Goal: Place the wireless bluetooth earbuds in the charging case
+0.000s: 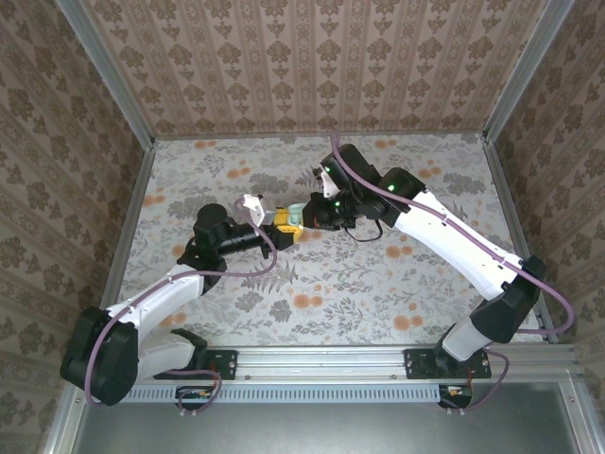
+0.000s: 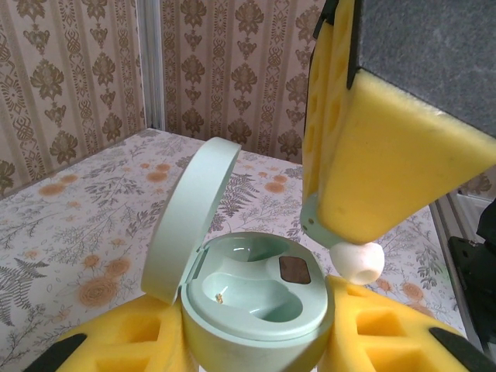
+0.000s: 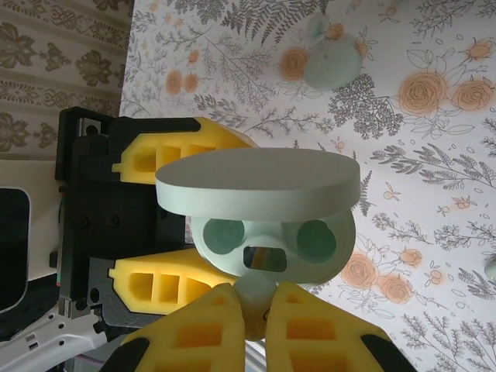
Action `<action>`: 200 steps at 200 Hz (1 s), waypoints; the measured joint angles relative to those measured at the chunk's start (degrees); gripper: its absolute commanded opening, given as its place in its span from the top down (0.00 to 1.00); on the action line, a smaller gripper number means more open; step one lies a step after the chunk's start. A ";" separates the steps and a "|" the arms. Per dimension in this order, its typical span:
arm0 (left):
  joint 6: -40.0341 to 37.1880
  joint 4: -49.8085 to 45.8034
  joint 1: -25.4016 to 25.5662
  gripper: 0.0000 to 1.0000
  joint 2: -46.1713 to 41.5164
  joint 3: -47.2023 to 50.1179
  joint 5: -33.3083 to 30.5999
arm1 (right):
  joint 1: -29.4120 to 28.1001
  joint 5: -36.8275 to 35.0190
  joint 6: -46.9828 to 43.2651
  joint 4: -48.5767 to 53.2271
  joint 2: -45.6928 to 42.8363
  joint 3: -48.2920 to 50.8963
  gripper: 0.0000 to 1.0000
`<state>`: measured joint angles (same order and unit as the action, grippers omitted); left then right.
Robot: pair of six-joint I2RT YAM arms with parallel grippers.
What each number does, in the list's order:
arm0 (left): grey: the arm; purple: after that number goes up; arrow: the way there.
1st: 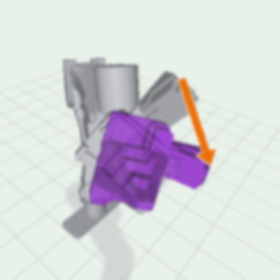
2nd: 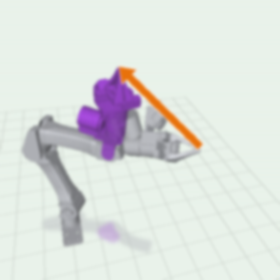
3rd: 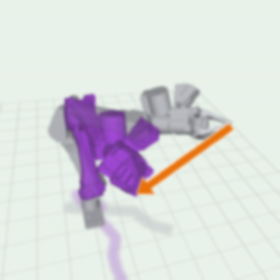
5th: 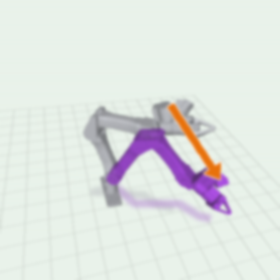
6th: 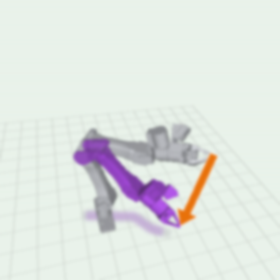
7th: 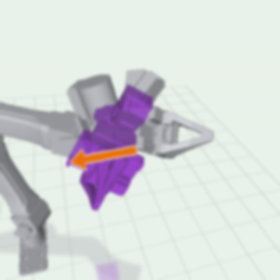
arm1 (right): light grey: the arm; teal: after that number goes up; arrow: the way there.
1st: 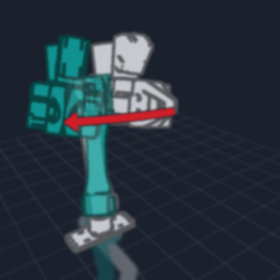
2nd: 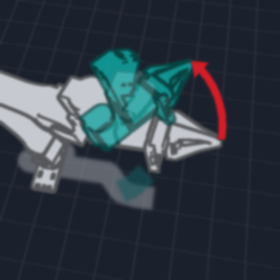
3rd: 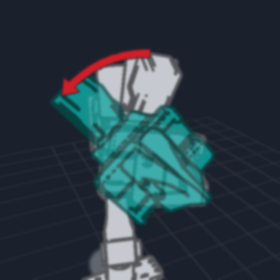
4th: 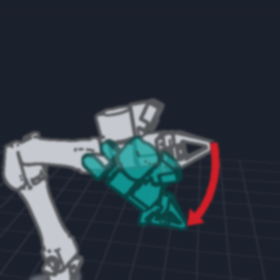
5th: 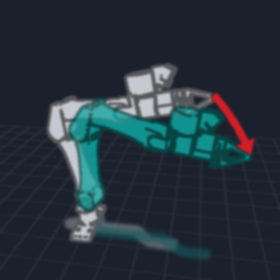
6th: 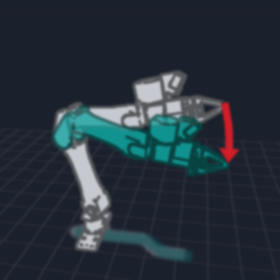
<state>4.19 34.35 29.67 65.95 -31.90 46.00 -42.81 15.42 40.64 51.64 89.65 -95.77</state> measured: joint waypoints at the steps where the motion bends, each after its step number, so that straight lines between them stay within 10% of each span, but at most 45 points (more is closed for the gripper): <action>1: 0.00 0.00 0.00 1.00 0.00 0.00 -0.02 | 0.00 0.00 -0.02 0.00 0.00 0.00 0.90; 200: -1.25 -0.50 0.79 1.00 0.00 0.00 -0.02 | -0.63 -4.33 -0.02 -3.52 2.58 -0.52 0.91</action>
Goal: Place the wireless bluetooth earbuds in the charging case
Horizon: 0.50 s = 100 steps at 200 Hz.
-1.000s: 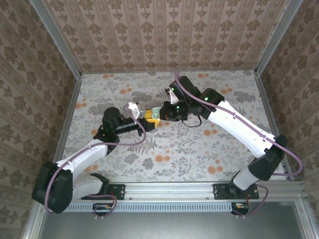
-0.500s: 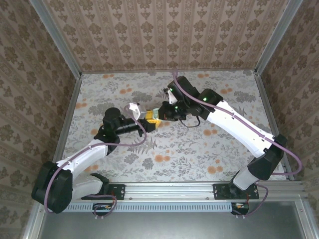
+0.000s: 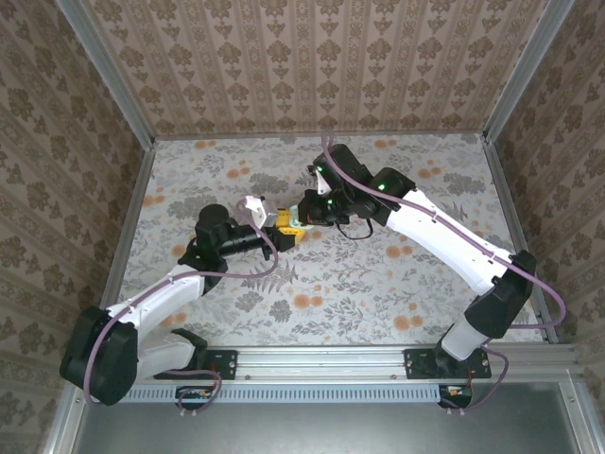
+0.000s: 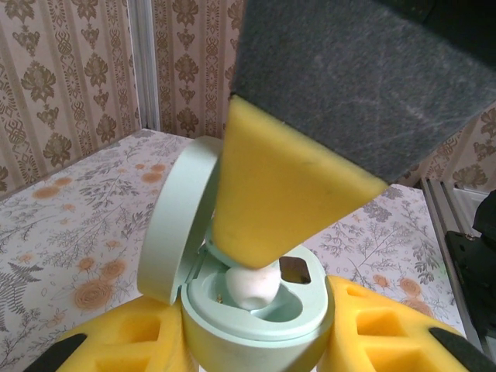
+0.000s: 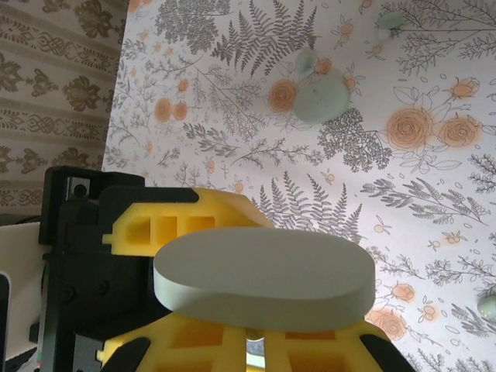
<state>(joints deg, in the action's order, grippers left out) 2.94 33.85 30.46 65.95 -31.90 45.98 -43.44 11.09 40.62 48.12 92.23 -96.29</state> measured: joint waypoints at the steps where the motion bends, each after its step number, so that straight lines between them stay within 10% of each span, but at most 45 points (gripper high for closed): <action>1: 0.00 -0.02 0.00 1.00 0.00 0.00 0.00 | 0.00 0.00 0.00 -0.02 0.02 0.00 0.91; 100: -1.09 -1.81 0.00 1.00 0.00 0.00 -0.22 | -1.22 -0.31 -0.46 0.33 0.68 -0.04 0.90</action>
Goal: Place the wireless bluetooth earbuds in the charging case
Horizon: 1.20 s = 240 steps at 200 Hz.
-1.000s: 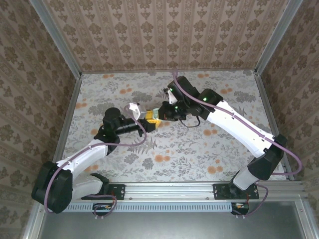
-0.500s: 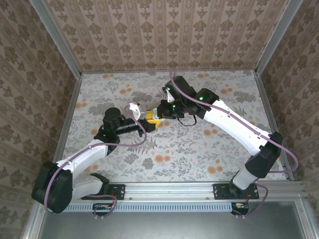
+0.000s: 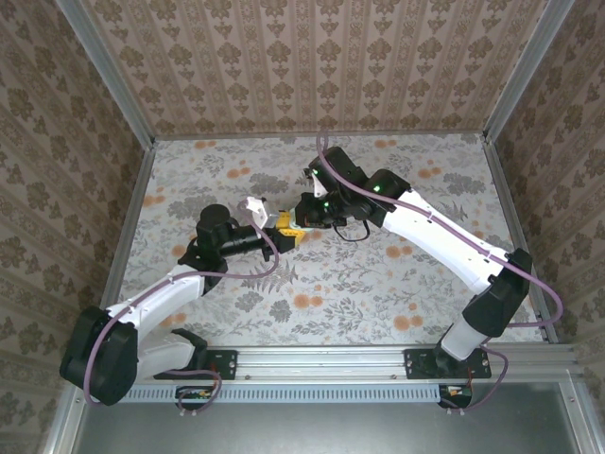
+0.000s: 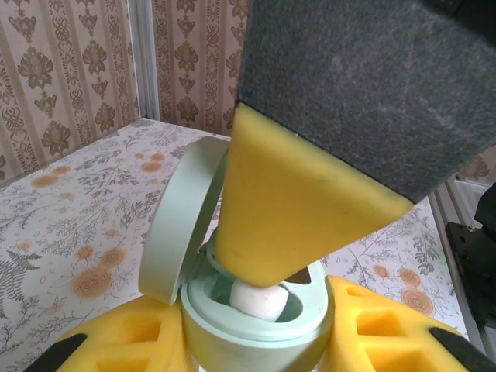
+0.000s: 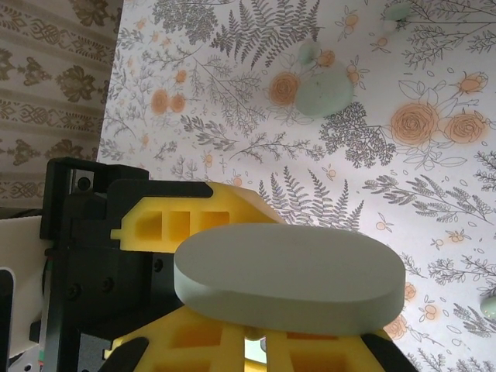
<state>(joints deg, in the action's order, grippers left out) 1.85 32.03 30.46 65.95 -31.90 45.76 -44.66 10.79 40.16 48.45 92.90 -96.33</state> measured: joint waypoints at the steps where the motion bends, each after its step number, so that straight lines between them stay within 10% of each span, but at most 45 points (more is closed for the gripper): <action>1: 0.00 0.00 0.00 1.00 0.00 0.00 0.00 | 0.00 -0.02 0.00 0.02 0.00 -0.02 0.90; 240: -0.22 0.13 0.33 1.00 0.00 0.00 -0.61 | -1.36 -2.84 -3.98 7.23 3.85 -7.30 0.65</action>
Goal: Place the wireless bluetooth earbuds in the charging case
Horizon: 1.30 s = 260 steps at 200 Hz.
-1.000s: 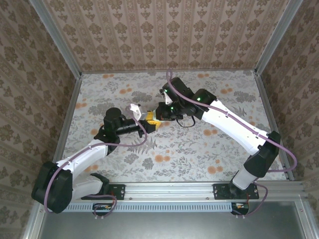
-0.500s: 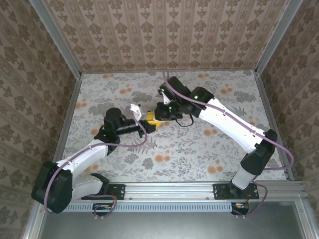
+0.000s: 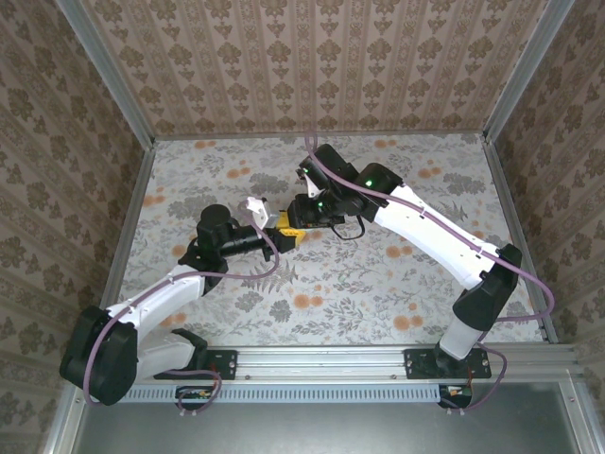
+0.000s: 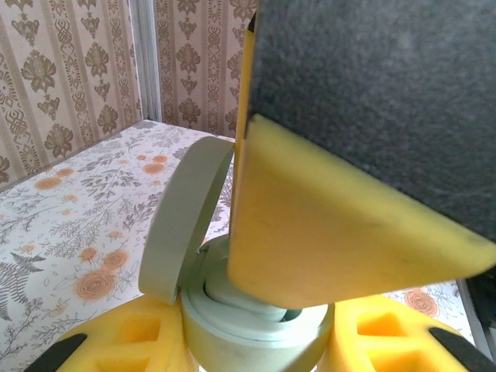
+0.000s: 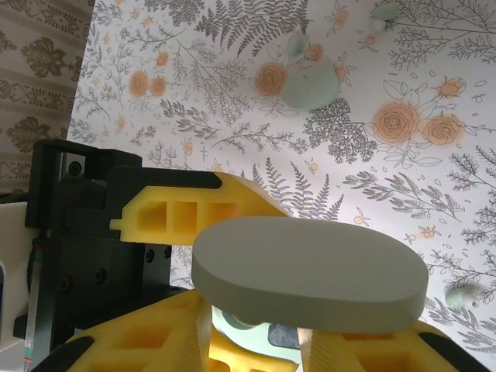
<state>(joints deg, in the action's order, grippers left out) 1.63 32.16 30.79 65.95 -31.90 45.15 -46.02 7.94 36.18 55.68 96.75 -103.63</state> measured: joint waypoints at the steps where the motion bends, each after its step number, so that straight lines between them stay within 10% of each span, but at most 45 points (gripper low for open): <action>1: 0.00 0.00 0.00 1.00 0.00 0.00 0.00 | 0.00 0.00 0.00 0.00 0.00 -0.02 0.65; 174: 8.68 6.32 -4.04 1.00 1.84 0.57 1.99 | 8.17 1.99 1.38 -3.17 -15.69 13.97 0.65; 260: 11.89 6.69 -9.27 1.00 0.74 4.04 2.38 | 9.49 -2.60 0.48 -5.73 -17.35 36.85 0.76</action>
<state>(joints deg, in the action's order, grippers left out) 13.52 38.85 21.52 66.70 -27.86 47.53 -36.53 5.34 36.67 49.95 79.40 -66.78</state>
